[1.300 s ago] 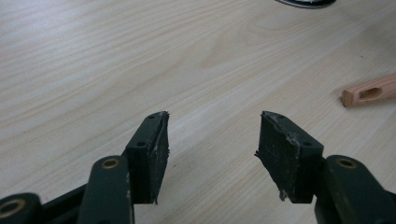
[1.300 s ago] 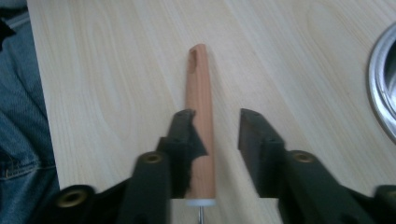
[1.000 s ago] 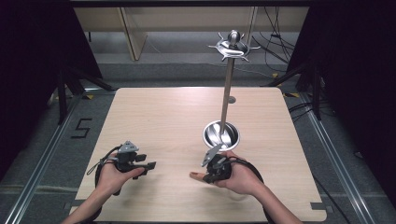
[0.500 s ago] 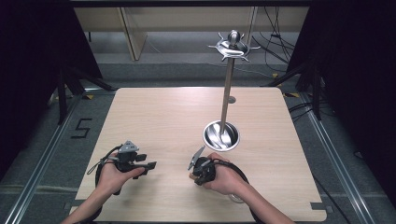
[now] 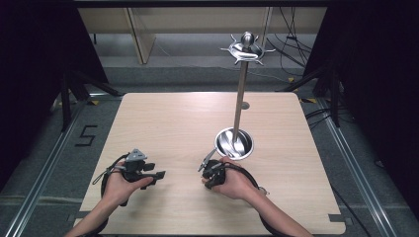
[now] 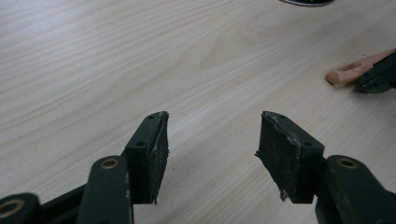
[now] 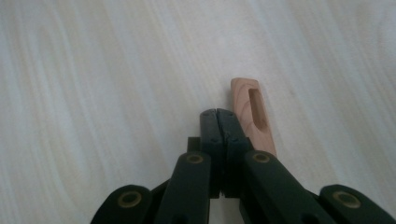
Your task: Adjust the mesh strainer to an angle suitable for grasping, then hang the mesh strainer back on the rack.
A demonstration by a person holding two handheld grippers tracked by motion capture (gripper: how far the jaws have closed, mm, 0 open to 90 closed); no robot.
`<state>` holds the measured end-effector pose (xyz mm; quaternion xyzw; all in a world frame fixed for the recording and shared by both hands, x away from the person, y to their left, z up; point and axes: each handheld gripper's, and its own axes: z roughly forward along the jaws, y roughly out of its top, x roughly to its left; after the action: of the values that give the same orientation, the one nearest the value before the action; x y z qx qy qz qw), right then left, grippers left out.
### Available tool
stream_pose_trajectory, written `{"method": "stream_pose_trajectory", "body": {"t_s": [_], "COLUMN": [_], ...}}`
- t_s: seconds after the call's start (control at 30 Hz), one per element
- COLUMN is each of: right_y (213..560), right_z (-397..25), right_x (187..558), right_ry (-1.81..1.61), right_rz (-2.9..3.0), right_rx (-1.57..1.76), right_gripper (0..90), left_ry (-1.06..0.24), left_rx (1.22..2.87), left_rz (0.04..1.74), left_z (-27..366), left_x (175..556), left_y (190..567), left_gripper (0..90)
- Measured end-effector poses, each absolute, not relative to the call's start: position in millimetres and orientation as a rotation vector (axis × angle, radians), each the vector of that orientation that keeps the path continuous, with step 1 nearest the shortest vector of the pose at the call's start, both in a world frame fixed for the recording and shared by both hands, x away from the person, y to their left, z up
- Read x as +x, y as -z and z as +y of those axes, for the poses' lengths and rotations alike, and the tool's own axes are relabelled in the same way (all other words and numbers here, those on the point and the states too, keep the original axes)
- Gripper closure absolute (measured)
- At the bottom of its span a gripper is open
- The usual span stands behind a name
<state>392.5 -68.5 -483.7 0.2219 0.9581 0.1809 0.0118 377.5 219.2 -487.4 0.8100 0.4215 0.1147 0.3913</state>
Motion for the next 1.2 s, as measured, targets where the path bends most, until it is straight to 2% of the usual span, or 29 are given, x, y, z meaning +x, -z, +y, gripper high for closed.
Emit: {"method": "stream_pose_trajectory", "body": {"t_s": [0.3,0.6,0.73,0.77,0.93,0.97,1.2], "right_y": [486.6,486.9,481.1,474.9,457.2,457.2,440.1], "right_z": [-75.8,-83.4,-85.1,-86.2,-96.4,-96.4,-113.3], "right_x": [407.6,414.2,413.2,411.4,405.2,405.2,402.5], "right_ry": [-0.704,-0.732,-0.755,-0.763,-0.715,-0.715,-0.503], "right_rz": [2.889,2.829,2.829,2.83,2.827,2.827,2.841], "right_rx": [0.928,0.987,0.958,0.949,0.906,0.906,0.869], "right_gripper": [90.0,89.8,85.0,79.6,68.0,68.0,55.8], "left_ry": [-0.291,-0.286,-0.27,-0.265,-0.248,-0.249,-0.253], "left_rx": [2.054,2.053,2.052,2.044,2.064,2.065,2.059], "left_rz": [1.073,1.07,1.066,1.073,1.061,1.058,1.07], "left_z": [218.9,218.4,217.3,215.8,215.4,215.3,218.5], "left_x": [377.6,378.4,378.9,378.5,378.1,377.9,376.6], "left_y": [487.8,487.5,487.7,488.6,489.9,489.9,490.5], "left_gripper": [41.7,41.7,41.6,41.6,41.6,41.6,41.5]}}
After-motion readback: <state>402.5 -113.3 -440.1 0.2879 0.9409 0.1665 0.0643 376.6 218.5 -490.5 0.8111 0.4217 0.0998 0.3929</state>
